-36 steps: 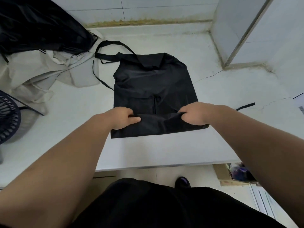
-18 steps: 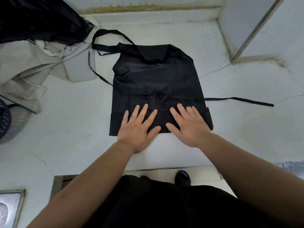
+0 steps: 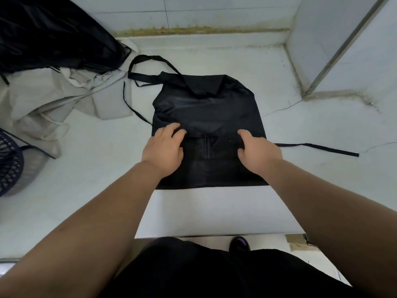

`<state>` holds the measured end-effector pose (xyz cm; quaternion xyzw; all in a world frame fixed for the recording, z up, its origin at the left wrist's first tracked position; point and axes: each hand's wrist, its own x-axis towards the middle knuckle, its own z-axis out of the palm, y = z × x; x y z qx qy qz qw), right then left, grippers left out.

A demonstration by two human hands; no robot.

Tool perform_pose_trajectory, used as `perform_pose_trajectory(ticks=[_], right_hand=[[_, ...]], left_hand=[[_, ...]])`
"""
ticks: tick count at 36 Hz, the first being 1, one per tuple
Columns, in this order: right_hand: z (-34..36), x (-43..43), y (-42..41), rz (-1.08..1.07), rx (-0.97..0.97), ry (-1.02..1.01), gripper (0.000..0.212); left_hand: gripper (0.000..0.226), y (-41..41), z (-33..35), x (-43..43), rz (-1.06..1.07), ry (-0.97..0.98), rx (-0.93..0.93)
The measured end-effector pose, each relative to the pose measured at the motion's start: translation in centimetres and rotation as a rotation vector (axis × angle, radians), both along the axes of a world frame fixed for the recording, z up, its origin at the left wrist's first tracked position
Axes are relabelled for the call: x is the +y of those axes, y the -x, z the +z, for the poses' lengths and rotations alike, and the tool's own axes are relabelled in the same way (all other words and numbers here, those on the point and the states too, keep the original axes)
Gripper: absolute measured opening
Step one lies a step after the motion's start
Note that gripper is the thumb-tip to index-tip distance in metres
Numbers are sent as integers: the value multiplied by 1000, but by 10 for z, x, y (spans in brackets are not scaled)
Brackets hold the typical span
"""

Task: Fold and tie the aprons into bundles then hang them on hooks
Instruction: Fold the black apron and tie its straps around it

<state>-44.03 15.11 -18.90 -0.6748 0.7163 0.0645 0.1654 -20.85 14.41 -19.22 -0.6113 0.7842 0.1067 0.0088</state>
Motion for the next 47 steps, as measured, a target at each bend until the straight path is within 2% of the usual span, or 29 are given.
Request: perform_pose_trajectory(ticks=[2,5,8,13,18,25,29,35,37,39,41,44,45,47], right_hand=[[-1,-9,1,-36,-17,-58,47],[-4,-18,5,-91,-39,-82,30],[-5,-24,8,-148,-61,-65,25],[-4,-31,9,-251,-87,37,34],[-7,-16,15,-227,38,13,33],[-10,-8,16,-291,84,-29,37],[-12,-3,22,-345,113,-58,42],[-16,8,29,-448,15,-47,46],[-14,14,30,-473,-40,3,54],[-10,20,28,-428,-71,136,53],[-6,27,22,-229,-92,261,49],[-5,40,11,162,-123,188,61],[-4,45,8,250,-91,135,70],[-5,53,5,356,10,38,80]], left_hand=[[54,0,-1,-8,-13,-77,-41],[53,-2,-5,-14,31,-184,-121],[47,-6,-10,-13,111,-155,-105],[37,-16,-15,-7,247,-47,-63],[34,-30,-22,8,327,39,-83],[42,-38,-27,16,560,-52,-63],[56,-48,-34,24,704,-113,-35],[63,-64,-41,31,801,-84,75],[64,-66,-42,31,777,-66,100],[63,-60,-39,34,694,14,100],[57,-48,-32,40,572,155,151],[49,-24,-22,53,239,299,289],[53,-17,-21,57,135,272,316],[71,-5,-19,64,7,69,291]])
